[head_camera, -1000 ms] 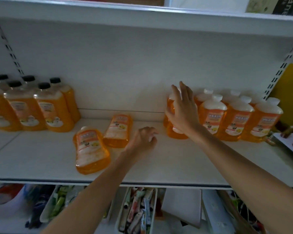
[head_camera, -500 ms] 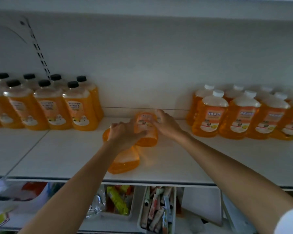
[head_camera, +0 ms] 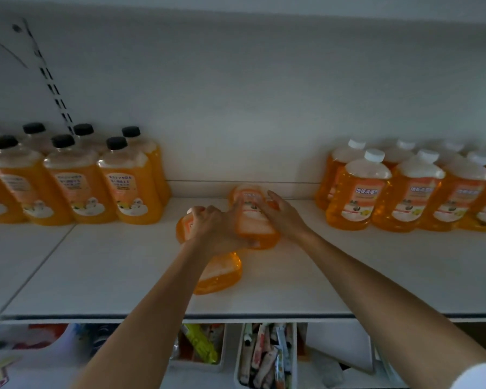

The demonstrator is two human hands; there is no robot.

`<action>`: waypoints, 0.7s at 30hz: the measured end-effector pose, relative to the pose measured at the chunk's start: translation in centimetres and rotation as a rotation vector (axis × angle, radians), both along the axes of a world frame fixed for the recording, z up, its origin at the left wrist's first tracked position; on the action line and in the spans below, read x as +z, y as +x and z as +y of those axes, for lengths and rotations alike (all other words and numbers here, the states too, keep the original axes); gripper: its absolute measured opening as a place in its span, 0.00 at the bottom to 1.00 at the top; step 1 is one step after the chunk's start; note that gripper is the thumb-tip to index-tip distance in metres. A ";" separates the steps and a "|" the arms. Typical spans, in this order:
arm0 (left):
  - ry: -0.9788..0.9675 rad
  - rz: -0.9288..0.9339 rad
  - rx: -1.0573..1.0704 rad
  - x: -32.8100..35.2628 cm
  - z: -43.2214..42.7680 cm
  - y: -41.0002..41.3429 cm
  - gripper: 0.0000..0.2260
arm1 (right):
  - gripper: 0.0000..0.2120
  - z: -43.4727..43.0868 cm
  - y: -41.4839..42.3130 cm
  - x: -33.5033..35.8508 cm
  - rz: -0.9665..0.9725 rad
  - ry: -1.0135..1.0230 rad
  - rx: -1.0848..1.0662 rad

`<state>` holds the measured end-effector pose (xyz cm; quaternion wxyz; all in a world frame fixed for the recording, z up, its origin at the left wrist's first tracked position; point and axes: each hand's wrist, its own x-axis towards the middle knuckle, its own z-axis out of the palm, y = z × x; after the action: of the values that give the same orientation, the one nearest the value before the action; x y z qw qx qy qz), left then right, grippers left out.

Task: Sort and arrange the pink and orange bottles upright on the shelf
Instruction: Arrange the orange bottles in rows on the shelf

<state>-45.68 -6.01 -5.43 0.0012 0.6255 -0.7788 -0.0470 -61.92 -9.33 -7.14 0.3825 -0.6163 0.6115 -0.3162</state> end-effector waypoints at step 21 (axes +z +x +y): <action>0.146 0.360 -0.210 0.2 0.4 -1.3 0.45 | 0.25 2.4 -4.3 3.2 -0.484 -0.087 -0.120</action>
<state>-46.96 -5.65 -5.18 0.0900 0.5207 -0.8215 -0.2141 -66.19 -6.92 -3.95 0.4716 -0.5011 0.5234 -0.5026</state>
